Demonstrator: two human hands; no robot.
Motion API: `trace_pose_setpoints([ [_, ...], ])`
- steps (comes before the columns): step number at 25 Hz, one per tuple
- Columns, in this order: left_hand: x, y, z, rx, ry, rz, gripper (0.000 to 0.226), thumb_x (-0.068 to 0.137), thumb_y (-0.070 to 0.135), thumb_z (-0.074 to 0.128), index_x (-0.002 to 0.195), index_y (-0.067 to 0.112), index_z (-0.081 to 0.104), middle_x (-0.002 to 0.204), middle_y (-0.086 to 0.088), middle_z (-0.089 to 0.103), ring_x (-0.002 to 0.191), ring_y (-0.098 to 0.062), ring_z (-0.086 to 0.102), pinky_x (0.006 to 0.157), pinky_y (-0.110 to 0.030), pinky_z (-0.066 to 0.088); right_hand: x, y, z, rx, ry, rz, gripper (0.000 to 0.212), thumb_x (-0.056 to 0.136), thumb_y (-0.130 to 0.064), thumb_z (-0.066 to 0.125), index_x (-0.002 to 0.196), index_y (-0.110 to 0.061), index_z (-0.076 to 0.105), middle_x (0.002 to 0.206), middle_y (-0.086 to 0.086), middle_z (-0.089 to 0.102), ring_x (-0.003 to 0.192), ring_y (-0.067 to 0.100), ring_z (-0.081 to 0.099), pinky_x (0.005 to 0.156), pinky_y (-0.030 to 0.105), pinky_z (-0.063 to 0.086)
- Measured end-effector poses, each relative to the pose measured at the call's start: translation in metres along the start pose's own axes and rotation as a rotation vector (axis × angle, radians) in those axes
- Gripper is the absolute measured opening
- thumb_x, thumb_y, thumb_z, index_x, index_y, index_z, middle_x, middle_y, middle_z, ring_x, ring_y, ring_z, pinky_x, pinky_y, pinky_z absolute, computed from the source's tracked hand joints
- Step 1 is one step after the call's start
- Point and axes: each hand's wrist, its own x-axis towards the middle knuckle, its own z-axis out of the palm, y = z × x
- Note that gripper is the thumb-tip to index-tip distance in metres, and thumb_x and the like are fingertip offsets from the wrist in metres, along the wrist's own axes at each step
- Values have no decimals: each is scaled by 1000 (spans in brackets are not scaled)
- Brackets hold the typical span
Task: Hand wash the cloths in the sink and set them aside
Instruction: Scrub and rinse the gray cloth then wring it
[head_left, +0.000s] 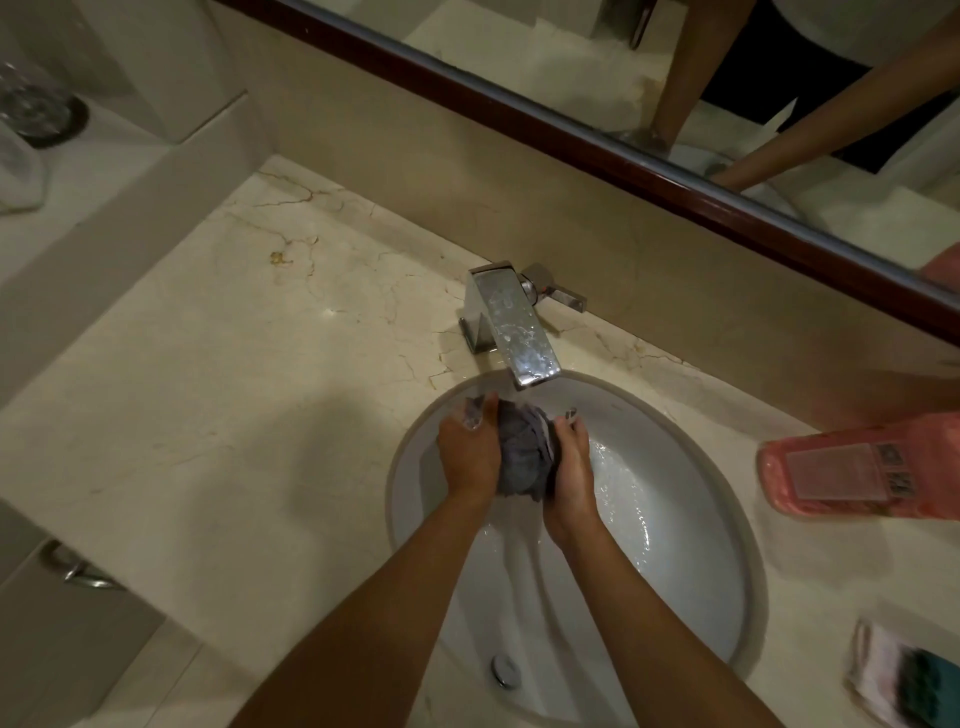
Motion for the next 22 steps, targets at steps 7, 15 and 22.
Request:
trace_pose_setpoints([
  [7, -1, -1, 6, -90, 85, 29, 42, 107, 36, 42, 105, 8, 73, 92, -3, 72, 83, -11, 66, 72, -15, 50, 10, -2, 16, 107, -138, 5, 45, 94, -37, 64, 127, -7, 62, 121, 18, 70, 107, 28, 70, 94, 41, 57],
  [15, 7, -15, -24, 85, -99, 65, 27, 106, 23, 48, 116, 8, 69, 113, -11, 71, 106, -26, 67, 91, -34, 54, 20, 6, 37, -87, 210, -38, 20, 91, -36, 71, 83, -18, 73, 76, -1, 76, 77, 17, 73, 71, 31, 59],
  [22, 9, -4, -22, 54, -307, -98, 19, 98, 44, 59, 99, 31, 73, 95, 7, 75, 90, -8, 70, 78, -23, 55, 16, 9, 47, -137, 389, -117, 39, 91, -36, 65, 58, -17, 60, 59, 8, 59, 60, 21, 57, 60, 34, 49],
])
